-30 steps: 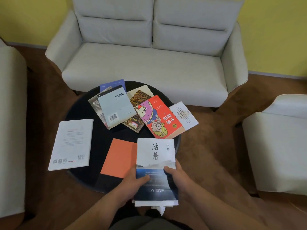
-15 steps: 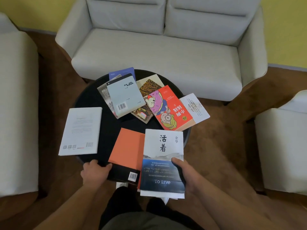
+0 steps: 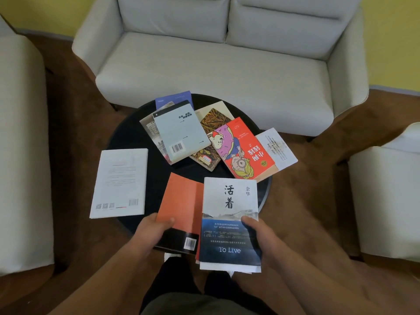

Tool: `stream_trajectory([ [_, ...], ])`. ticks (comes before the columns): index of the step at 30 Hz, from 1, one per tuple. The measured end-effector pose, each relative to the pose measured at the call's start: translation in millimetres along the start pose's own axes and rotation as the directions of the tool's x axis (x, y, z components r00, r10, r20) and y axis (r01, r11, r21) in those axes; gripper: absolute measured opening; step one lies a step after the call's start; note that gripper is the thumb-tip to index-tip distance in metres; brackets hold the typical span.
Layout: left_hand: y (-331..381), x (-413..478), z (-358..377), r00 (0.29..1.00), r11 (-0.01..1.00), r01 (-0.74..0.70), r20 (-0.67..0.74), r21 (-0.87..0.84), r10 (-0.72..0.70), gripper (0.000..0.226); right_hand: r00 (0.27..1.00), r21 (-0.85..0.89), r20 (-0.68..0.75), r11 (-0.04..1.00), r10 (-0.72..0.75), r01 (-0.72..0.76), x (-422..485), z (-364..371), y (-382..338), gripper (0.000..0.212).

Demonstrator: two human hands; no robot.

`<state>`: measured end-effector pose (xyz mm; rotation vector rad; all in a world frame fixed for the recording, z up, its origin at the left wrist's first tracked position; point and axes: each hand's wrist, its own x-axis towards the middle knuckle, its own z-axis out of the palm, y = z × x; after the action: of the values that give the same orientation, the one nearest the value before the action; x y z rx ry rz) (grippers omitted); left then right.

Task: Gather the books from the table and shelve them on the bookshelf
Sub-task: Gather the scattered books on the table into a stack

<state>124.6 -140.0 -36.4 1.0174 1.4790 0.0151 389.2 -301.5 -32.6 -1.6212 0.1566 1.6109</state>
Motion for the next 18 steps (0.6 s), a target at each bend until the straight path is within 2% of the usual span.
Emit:
stream_trajectory([
  [2,0,-4,-5,0.998,0.998,-0.065,-0.007,0.029,0.065,0.031,0.999,0.012,-0.015,0.999,-0.029,0.03,-2,8,0,0.038],
  [5,5,-12,-17,0.978,0.96,-0.176,-0.075,0.219,0.197,0.028,0.997,-0.008,-0.034,0.998,-0.068,0.068,-4,24,-3,0.037],
  [10,9,-21,-52,0.951,0.928,-0.226,-0.14,0.295,0.276,0.03,0.992,-0.076,-0.029,0.99,-0.122,0.12,-2,63,-20,0.026],
  [15,14,-17,-99,0.96,0.968,-0.202,-0.164,0.147,0.225,0.034,0.99,-0.151,-0.049,0.981,-0.131,0.122,11,88,-28,0.018],
  [18,22,-9,-120,0.972,0.986,-0.168,-0.169,0.005,0.166,0.035,0.983,-0.415,-0.045,0.899,-0.177,0.143,20,90,-34,0.034],
])
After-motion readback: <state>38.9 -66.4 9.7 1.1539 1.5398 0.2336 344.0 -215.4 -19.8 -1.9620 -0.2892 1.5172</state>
